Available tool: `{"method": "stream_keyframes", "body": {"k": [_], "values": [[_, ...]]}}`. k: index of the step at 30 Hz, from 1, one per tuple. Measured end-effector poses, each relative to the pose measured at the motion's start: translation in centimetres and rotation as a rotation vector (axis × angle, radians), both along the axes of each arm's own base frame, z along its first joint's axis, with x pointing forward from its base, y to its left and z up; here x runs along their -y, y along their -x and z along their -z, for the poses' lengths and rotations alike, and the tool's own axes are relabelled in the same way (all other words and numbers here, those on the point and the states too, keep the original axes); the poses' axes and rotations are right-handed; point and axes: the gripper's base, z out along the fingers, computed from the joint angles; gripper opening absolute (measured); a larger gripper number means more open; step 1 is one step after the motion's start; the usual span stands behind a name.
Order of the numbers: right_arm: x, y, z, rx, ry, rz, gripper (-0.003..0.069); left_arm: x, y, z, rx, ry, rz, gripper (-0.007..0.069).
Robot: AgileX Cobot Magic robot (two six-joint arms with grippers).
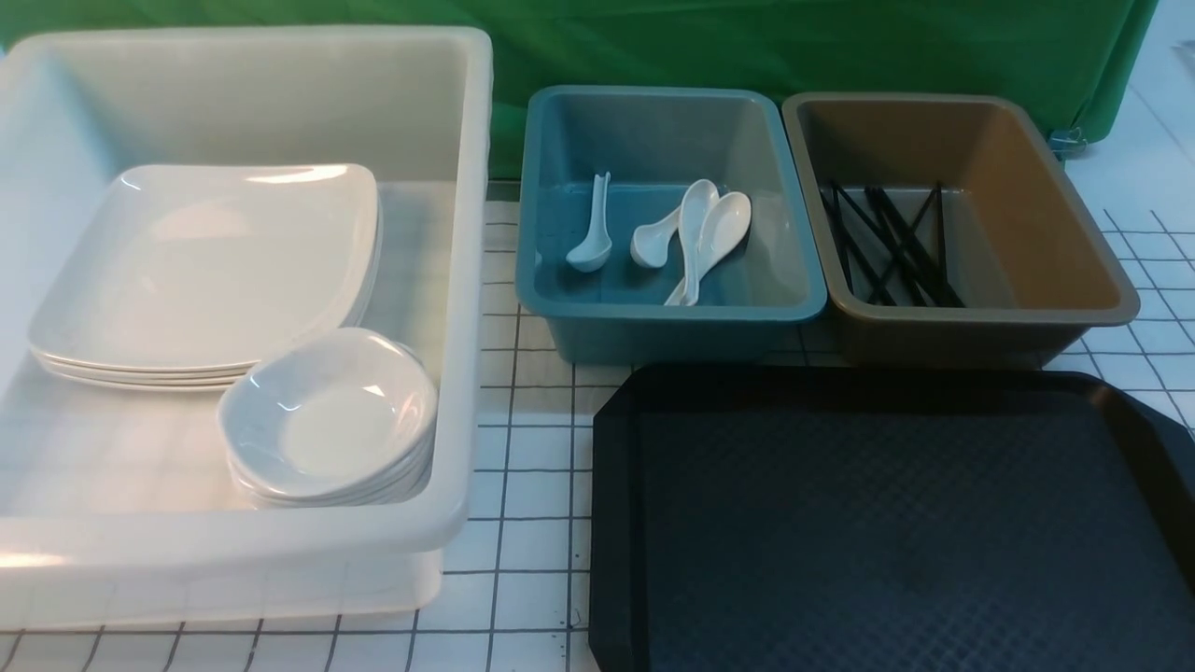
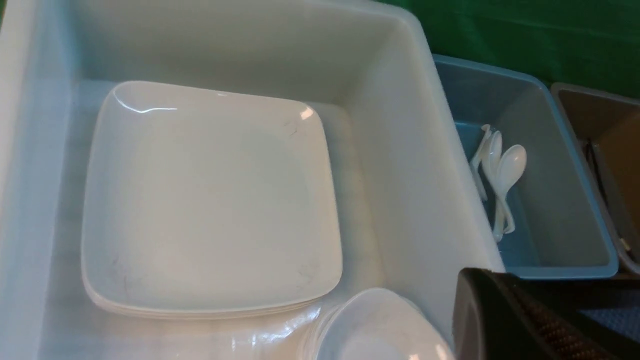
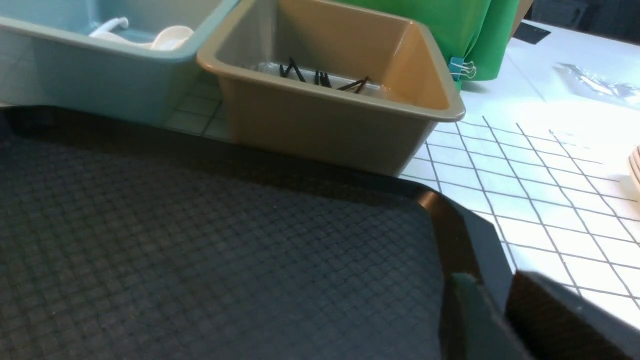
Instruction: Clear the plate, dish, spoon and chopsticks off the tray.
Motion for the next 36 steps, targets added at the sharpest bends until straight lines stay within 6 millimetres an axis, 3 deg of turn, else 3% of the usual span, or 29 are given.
{"method": "stream_keyframes", "body": {"k": [3,8,14,15,17,20,22,23,28,31,34,36], "values": [[0.0,0.0,0.0,0.0,0.0,0.0,0.0145,0.6,0.1,0.8,0.005,0.058,0.026,-0.0002],[0.0,0.0,0.0,0.0,0.0,0.0,0.0163,3.8,0.8,2.2,0.005,0.07,0.124,-0.0002],[0.0,0.0,0.0,0.0,0.001,0.0,0.0178,9.7,3.1,1.0,0.068,0.038,0.351,-0.0002],[0.0,0.0,0.0,0.0,0.001,0.0,0.0178,9.7,3.3,0.9,0.07,0.037,0.353,-0.0002],[0.0,0.0,0.0,0.0,0.001,0.0,0.0183,12.2,5.2,0.4,0.091,0.027,0.482,-0.0002],[0.0,0.0,0.0,0.0,0.001,0.0,0.019,14.2,8.1,0.4,0.146,0.033,0.557,-0.0002],[0.0,0.0,0.0,0.0,0.001,0.0,0.0193,14.7,8.9,0.8,0.176,0.047,0.55,-0.0002],[0.0,0.0,0.0,0.0,0.001,0.0,0.0197,15.0,10.5,1.2,0.238,0.064,0.54,-0.0002],[0.0,0.0,0.0,0.0,0.001,0.0,0.0209,14.7,13.2,3.7,0.362,0.169,0.415,-0.0002],[0.0,0.0,0.0,0.0,0.001,0.0,0.0218,14.2,14.3,6.5,0.369,0.18,0.356,-0.0002],[0.0,0.0,0.0,0.0,0.001,0.0,0.0223,14.1,14.8,7.7,0.359,0.154,0.35,-0.0002],[0.0,0.0,0.0,0.0,0.001,0.0,0.023,13.8,14.9,9.5,0.327,0.094,0.341,-0.0002]]}}
